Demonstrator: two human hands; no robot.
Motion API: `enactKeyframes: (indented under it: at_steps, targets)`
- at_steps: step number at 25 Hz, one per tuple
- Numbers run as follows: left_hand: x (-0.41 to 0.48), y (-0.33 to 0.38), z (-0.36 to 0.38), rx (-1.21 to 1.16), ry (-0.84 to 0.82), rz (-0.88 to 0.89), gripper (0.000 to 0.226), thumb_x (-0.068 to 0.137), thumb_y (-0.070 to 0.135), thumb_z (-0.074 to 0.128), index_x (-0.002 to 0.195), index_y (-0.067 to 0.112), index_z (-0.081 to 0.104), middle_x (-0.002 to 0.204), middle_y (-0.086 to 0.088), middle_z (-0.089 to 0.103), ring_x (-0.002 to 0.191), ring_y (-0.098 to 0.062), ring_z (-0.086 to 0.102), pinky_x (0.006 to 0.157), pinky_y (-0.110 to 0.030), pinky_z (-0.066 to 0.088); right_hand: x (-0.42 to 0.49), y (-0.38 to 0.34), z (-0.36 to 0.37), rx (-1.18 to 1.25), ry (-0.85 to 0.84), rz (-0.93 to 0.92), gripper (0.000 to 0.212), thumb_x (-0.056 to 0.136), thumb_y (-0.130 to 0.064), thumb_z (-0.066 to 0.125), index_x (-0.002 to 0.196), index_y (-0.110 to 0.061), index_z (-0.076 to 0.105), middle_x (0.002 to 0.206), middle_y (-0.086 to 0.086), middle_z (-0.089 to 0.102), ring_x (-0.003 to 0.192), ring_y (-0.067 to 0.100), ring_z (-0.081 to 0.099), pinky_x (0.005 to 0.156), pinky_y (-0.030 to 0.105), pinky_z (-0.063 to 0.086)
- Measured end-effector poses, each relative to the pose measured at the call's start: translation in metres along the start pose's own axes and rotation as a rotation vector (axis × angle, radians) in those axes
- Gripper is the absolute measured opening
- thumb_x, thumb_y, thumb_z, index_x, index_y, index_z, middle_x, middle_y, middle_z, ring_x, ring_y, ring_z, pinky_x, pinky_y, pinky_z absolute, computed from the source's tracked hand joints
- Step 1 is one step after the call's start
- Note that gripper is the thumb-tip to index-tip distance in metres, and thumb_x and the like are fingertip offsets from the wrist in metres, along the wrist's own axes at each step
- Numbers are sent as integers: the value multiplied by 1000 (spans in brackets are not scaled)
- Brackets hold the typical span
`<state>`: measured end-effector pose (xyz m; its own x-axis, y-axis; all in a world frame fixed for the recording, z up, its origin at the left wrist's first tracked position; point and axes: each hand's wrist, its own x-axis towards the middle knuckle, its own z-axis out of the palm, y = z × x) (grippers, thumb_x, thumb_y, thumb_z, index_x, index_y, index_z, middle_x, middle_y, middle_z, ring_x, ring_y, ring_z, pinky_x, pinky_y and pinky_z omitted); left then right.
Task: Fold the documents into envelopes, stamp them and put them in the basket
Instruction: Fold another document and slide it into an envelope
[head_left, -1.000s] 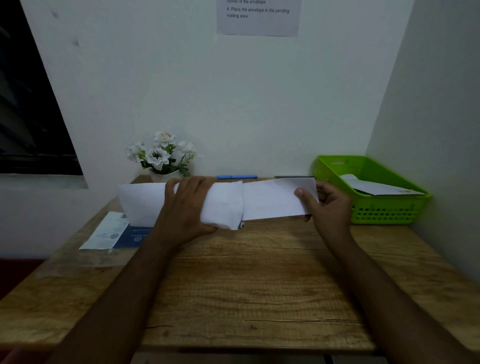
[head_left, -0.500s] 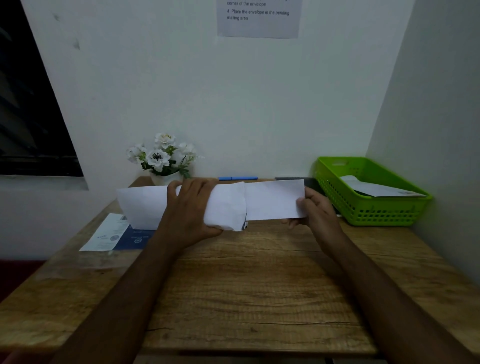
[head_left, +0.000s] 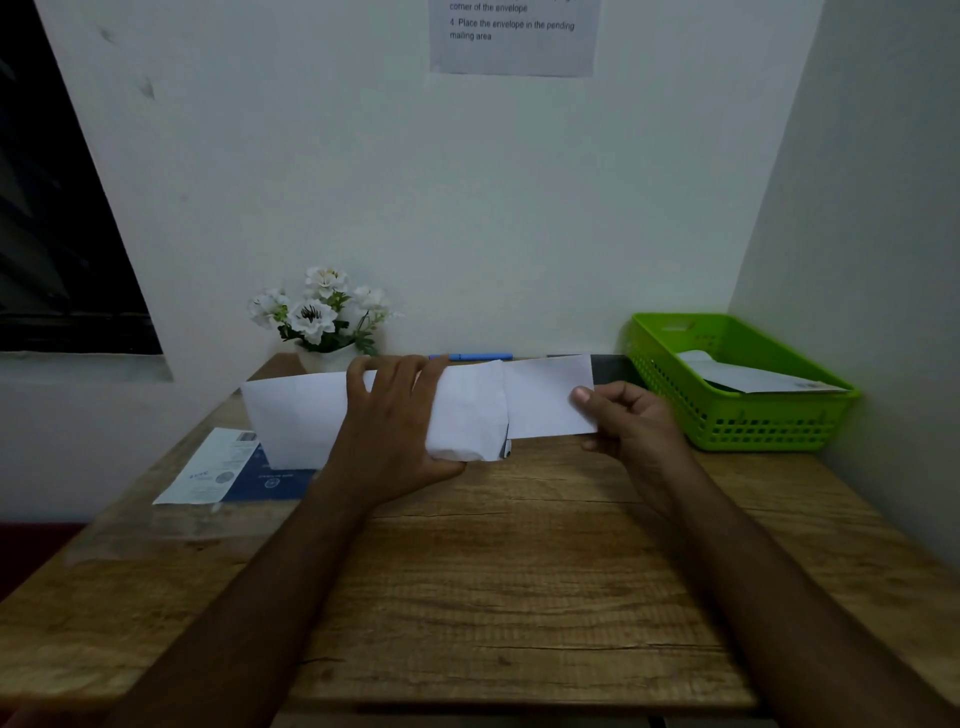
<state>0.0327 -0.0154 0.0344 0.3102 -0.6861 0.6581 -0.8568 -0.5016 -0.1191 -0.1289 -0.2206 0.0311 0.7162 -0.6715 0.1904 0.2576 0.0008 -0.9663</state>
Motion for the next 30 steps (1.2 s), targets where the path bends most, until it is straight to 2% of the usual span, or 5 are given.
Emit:
enactKeyframes:
  at_steps: [7,12,24,27,30]
  targets:
    - [0,5,-3,5,10,-17,105,61,80,46,140,12,35,125,-7,50,116,-24,47,104,-53,20,3,-4,-3,116,-123,61,18,83,-19,68,98,-9,73,91,8,75,69,13,69,52,23,54]
    - [1,11,-3,-3,1,-8,108,59,79,49,142,12,30,128,-7,48,118,-22,43,105,-53,19,-5,0,6,-29,-135,-5,25,61,-31,81,82,-19,78,79,3,75,64,16,70,50,21,52]
    - [2,24,-1,-16,-49,17,107,59,74,55,142,12,31,133,-10,46,120,-27,43,107,-58,21,-9,13,20,-258,-116,-116,8,79,-24,77,87,-24,77,78,-7,73,54,3,54,47,18,43]
    - [2,30,2,-23,-58,44,107,59,72,61,143,13,31,134,-11,46,122,-28,43,109,-58,19,-8,16,25,-336,-93,-194,14,80,-15,75,84,-28,75,79,-12,73,68,-2,63,55,10,46]
    - [1,31,4,-25,-44,57,107,59,72,63,143,12,32,133,-11,47,121,-28,43,109,-57,19,-8,19,27,-403,-99,-253,21,82,-11,73,84,-31,71,83,-17,70,81,0,66,64,14,52]
